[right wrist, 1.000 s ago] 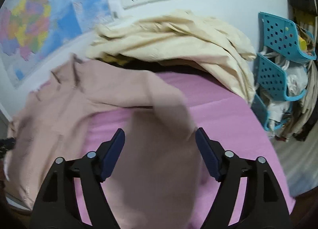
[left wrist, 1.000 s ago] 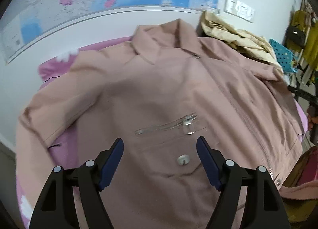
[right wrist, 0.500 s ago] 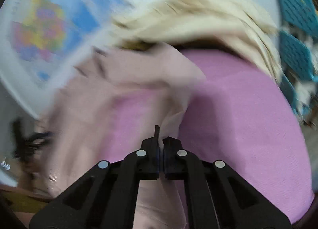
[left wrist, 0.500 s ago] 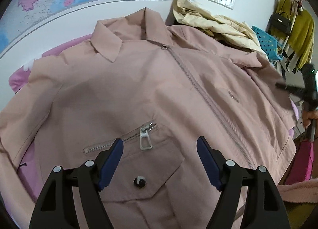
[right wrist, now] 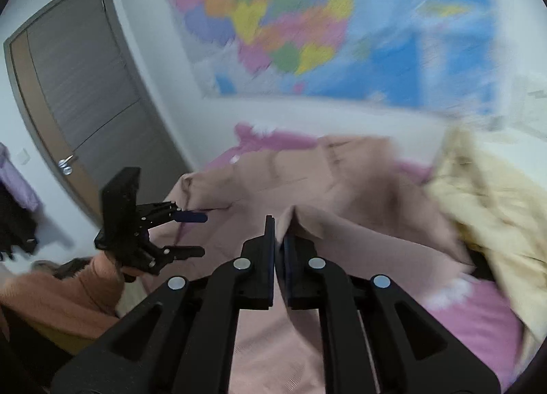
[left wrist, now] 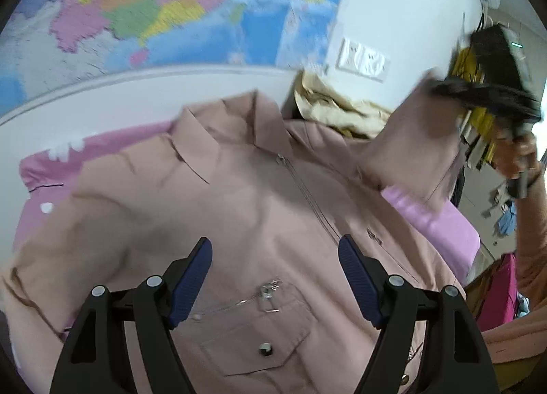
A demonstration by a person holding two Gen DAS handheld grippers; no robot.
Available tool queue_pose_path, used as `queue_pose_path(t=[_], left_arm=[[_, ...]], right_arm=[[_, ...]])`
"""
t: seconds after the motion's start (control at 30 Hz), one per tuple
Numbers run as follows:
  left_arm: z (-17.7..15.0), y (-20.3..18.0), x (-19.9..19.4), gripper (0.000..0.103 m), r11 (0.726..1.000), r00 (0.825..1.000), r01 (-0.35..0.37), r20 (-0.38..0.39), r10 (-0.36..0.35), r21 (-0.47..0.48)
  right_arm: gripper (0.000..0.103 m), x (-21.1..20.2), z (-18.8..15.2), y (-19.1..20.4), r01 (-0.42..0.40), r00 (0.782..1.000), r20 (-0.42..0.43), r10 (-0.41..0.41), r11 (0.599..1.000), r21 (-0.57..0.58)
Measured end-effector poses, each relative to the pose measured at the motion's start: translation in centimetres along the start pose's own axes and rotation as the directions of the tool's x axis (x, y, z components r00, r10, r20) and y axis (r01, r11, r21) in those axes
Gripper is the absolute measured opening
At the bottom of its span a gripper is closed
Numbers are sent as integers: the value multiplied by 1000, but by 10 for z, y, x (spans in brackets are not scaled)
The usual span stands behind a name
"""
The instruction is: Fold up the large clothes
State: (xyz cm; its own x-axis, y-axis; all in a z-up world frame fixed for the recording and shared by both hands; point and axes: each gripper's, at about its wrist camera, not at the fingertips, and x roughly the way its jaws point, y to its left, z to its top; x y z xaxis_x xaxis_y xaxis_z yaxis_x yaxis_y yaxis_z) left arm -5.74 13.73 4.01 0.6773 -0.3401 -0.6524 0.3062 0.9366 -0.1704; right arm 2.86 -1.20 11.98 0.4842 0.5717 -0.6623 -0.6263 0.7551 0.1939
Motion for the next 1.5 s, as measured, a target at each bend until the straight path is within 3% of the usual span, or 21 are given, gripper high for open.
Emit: queue_pose_path(t=[0.13,0.17,0.2,0.27,0.3,0.4,0.47,0.57,0.63,0.67,0.73,0.77,0.83,0.9,0.97,1.03,1.07,1.17,1.3,1.4,1.5], left_arm=[[-4,10,-5,80,1000,1000,-29,-4,29,-11],[-6,11,-2,81,1000,1000,-24,-15,23,-18],[-9,11,1,81,1000,999,-24,-25,23,-18],[-13,11,7,81,1000,999,0,-48,-1,-24],[-14,9,11,83,1000,998,17,-60,-19,-26],[-19,3,26,89,999,995,39,-92,-38,2],[-21,3,41,90,1000,992,2,-130,1,24],[-23,10,68,90,996,975,-78,-206,86,50],[-25,17,85,87,994,964,-91,-246,102,58],[-26,19,91,83,993,958,-98,-266,111,62],[-26,25,104,54,992,943,-106,-309,121,65],[-25,28,109,46,993,942,-100,-316,112,56],[-20,34,110,12,994,945,-91,-311,104,55],[-14,40,108,3,995,944,-90,-315,96,34],[-7,44,102,3,995,948,-89,-302,95,36],[2,49,97,3,994,948,-98,-299,108,48],[5,50,95,3,994,948,-97,-301,107,49],[25,58,90,2,986,941,-141,-299,162,90],[54,85,92,8,963,921,-246,-284,267,108],[62,102,105,53,969,914,-243,-325,244,47],[45,99,110,59,990,928,-139,-346,135,15]], right_arm=[[8,87,14,-5,-83,992,-86,88,995,64],[18,117,15,-9,-82,986,-135,95,992,94],[41,134,13,-10,-76,981,-168,94,991,108],[55,160,6,-13,-24,975,-215,49,993,116],[55,165,1,-16,-3,974,-224,30,993,119],[55,140,-9,-31,5,987,-159,18,989,145],[56,110,-17,-46,11,996,-84,3,987,162],[64,50,-39,-79,143,988,36,-153,971,192],[67,28,-55,-103,201,974,55,-220,950,239],[67,24,-62,-115,239,965,42,-259,936,259],[67,28,-78,-139,304,949,-13,-314,906,294],[67,32,-83,-145,315,946,-28,-322,901,299],[67,47,-90,-158,331,943,-62,-328,894,303],[67,65,-94,-173,308,951,-77,-299,897,317],[64,80,-93,-187,266,964,-88,-251,899,348],[30,94,-87,-197,165,986,-78,-147,910,380],[5,90,-83,-196,154,988,-61,-141,909,387],[3,54,-67,-203,117,982,87,-169,899,422],[2,37,-69,-227,164,967,87,-241,842,515],[4,54,-84,-245,185,969,18,-244,779,600],[6,63,-98,-252,170,973,14,-230,756,632]])
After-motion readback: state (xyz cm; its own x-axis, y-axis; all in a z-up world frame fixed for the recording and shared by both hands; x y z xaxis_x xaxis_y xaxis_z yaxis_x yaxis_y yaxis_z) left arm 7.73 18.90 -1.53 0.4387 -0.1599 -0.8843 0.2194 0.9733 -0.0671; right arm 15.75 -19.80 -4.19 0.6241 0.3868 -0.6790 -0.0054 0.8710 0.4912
